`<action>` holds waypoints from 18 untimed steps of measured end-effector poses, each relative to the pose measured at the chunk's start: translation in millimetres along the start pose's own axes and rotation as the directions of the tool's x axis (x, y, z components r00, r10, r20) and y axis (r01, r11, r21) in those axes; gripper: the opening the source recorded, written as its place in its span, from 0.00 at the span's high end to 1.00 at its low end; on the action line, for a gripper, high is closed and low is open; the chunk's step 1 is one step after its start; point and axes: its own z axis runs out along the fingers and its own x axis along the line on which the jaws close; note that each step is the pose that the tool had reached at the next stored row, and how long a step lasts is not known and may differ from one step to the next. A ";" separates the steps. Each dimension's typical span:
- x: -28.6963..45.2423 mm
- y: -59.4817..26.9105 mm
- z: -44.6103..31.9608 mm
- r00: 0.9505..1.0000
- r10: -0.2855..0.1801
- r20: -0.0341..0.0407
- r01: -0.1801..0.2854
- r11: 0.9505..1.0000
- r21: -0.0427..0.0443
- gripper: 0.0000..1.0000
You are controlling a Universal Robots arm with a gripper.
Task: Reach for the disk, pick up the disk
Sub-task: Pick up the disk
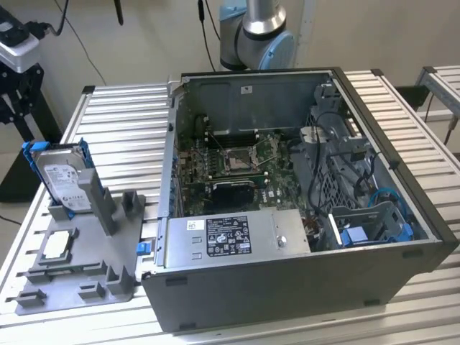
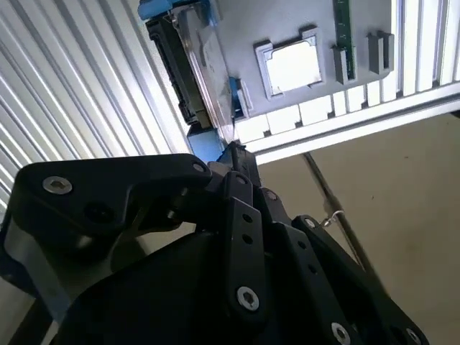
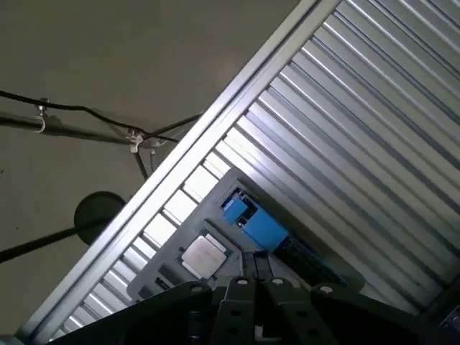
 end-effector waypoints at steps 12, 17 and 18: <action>0.0 0.0 0.0 0.976 -0.217 -0.008 0.217 0.976 0.002 1.00; 0.0 0.0 0.0 0.953 -0.303 -0.011 0.303 0.953 0.003 1.00; 0.0 0.0 0.0 0.947 -0.321 -0.012 0.321 0.947 0.003 1.00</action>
